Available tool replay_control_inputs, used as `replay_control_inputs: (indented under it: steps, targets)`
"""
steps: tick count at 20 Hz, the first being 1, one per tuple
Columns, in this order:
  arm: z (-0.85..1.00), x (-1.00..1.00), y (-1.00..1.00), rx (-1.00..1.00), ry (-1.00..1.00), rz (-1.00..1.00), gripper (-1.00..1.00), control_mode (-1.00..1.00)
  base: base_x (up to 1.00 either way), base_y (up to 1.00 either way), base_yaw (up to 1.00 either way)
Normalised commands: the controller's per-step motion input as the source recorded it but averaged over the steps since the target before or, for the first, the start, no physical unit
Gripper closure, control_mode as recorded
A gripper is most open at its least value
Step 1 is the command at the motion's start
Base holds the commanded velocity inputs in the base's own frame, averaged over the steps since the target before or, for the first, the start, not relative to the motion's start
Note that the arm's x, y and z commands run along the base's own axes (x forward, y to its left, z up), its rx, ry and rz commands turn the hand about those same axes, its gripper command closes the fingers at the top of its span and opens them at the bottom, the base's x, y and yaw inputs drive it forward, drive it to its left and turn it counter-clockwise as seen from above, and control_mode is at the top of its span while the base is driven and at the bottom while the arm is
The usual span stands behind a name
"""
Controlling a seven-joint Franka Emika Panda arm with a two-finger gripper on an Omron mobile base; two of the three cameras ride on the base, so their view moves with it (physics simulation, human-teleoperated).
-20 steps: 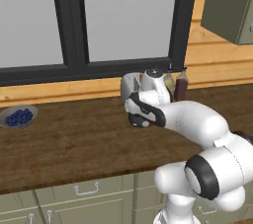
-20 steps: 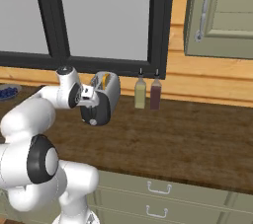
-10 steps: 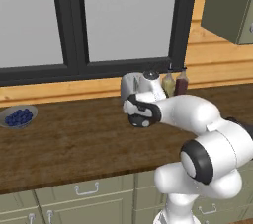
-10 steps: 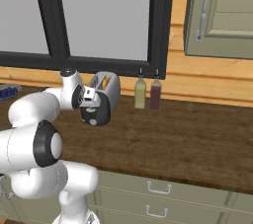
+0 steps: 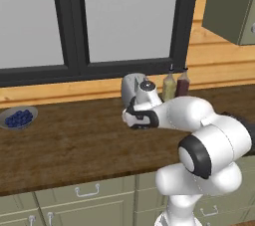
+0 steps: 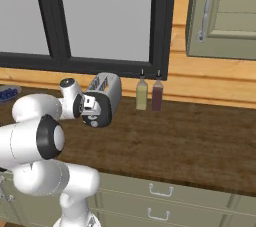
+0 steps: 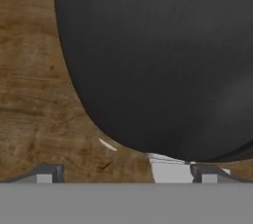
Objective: Start the toaster. Once the lever pops up, take the bread to the plate on the dining counter.
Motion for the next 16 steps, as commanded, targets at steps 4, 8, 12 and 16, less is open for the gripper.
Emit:
replay_control_inputs:
  steps: [4,8,12,16]
  targets:
    - [0.33,-0.59,-0.06,0.09,-0.09,0.0,-1.0,-1.0,0.0,0.0,0.0]
    - [1.0,-0.89,-0.31,0.24,-0.04,0.0,-1.0,-1.0,0.0,0.0,0.0]
    - [1.0,-0.34,-0.34,0.15,0.0,0.0,-1.0,-1.0,0.0,0.0,0.0]
    - [1.0,-0.01,-0.24,0.02,0.0,0.0,-1.0,-1.0,0.0,0.0,0.0]
